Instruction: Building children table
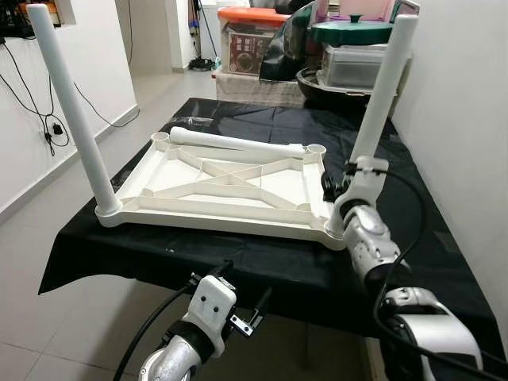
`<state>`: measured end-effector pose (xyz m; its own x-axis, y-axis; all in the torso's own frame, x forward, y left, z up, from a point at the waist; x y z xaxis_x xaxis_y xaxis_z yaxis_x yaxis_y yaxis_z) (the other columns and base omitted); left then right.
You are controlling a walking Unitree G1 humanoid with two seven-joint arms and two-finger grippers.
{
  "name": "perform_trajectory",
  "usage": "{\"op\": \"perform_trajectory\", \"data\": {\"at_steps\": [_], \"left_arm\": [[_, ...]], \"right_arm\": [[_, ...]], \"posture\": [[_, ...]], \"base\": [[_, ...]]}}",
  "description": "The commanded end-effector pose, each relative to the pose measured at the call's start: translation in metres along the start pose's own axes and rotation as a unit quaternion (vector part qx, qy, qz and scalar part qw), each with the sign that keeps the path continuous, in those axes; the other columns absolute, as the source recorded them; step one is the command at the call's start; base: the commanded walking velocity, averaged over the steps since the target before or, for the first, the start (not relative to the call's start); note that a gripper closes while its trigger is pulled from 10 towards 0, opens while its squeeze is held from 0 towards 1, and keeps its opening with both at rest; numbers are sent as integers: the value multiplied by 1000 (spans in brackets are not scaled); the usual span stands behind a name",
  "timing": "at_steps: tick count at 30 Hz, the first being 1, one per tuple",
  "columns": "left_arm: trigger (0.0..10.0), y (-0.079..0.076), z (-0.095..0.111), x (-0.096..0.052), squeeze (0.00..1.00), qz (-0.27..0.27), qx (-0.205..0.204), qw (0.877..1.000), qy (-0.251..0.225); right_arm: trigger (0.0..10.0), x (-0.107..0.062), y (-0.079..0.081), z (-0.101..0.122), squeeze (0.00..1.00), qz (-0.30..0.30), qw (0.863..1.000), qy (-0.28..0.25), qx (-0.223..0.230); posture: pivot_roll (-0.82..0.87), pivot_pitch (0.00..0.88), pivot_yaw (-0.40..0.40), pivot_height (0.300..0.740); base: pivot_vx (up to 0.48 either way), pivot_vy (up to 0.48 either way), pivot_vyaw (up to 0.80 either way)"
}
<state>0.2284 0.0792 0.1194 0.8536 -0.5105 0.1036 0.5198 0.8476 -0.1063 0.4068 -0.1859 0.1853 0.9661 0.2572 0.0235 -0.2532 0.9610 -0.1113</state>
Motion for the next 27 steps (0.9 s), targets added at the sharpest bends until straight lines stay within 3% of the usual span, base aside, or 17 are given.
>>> {"op": "perform_trajectory", "data": {"at_steps": [1, 3, 4, 6, 10, 11, 12, 13, 14, 17, 21, 22, 23, 24, 25, 26, 27], "left_arm": [[10000, 0, -5, 0, 0, -3, 1, 1000, 13], [10000, 0, -5, 0, 0, -4, 1, 1000, 14], [10000, 0, -5, 0, 0, -4, 1, 1000, 14], [10000, 0, -4, 0, 0, -5, 2, 1000, 14], [10000, 0, -4, 0, 0, -5, 2, 1000, 14], [10000, 0, -4, 0, 0, -5, 2, 1000, 14], [10000, 0, -4, 0, 0, -4, 3, 1000, 14], [10000, 0, -4, 0, 0, -4, 3, 1000, 14], [10000, 1, -4, 0, 0, -4, 3, 1000, 13], [10000, 1, -4, 0, 0, -3, 3, 1000, 13], [10000, 1, -4, 1, 0, -2, 3, 1000, 13], [10000, 1, -4, 1, 0, -1, 3, 1000, 12], [10000, 1, -4, 1, 0, -1, 3, 1000, 12], [10000, 1, -4, 1, 0, -1, 3, 1000, 12], [10000, 1, -4, 1, 0, -1, 3, 1000, 12], [10000, 1, -3, 1, 0, -1, 3, 1000, 12], [10000, 1, -3, 2, 0, -1, 2, 1000, 12]], "right_arm": [[10000, -3, 28, -4, 0, 169, 986, 7, -10], [10000, -12, 35, -6, 0, 255, 967, 7, -25], [10000, -12, 35, -6, 0, 255, 967, 7, -25], [10000, -23, 44, -5, 0, 342, 939, -8, -33], [10000, -28, 55, -3, 0, 396, 918, -15, -27], [10000, -28, 55, -3, 0, 396, 918, -15, -27], [4941, -29, 62, -2, 0, 419, 907, -24, -25], [4941, -29, 62, -2, 0, 419, 907, -24, -25], [0, -28, 68, 0, 0, 431, 901, -31, -22], [0, -27, 72, 0, 0, 439, 897, -36, -20], [0, -20, 77, -6, 0, 405, 913, -31, -37], [0, -14, 73, -10, 0, 351, 935, -10, -46], [0, -14, 73, -10, 0, 351, 935, -10, -46], [0, -4, 59, -16, 0, 243, 968, 30, -51], [0, -4, 59, -16, 0, 243, 968, 30, -51], [0, 2, 39, -25, 0, 114, 989, 79, -60], [0, 0, 14, -33, 0, -17, 990, 126, -69]], "posture": [[60, 0, -79, 740], [61, 0, -79, 740], [61, 0, -79, 740], [59, 0, -76, 740], [62, 0, -76, 740], [62, 0, -76, 740], [64, 0, -77, 740], [64, 0, -77, 740], [63, 0, -76, 740], [63, 0, -76, 740], [63, 0, -80, 740], [63, 0, -82, 740], [63, 0, -82, 740], [61, 0, -81, 740], [61, 0, -81, 740], [59, 0, -79, 740], [56, 0, -79, 740]], "base": [[0, 0, 0], [0, 0, 0], [0, 0, 0], [0, 0, 0], [0, 0, 0], [0, 0, 0], [0, 0, 0], [0, 0, 0], [0, 0, 0], [0, 0, 0], [0, 0, 0], [0, 0, 0], [0, 0, 0], [0, 0, 0], [0, 0, 0], [0, 0, 0], [0, 0, 0]]}}
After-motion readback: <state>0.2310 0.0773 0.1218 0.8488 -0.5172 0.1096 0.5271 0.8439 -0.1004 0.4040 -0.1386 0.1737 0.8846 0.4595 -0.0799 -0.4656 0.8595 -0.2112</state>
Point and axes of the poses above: a point about 5 cm out from each wrist's last joint towards the gripper, its own x axis pointing out of the wrist towards the gripper, its own z axis along the axis of the wrist's last joint, y = z × x, the point moved 1 cm from there along x, pointing out of the wrist towards the gripper, and after that the axes turned 14 degrees about -x, right-handed, at the moved point
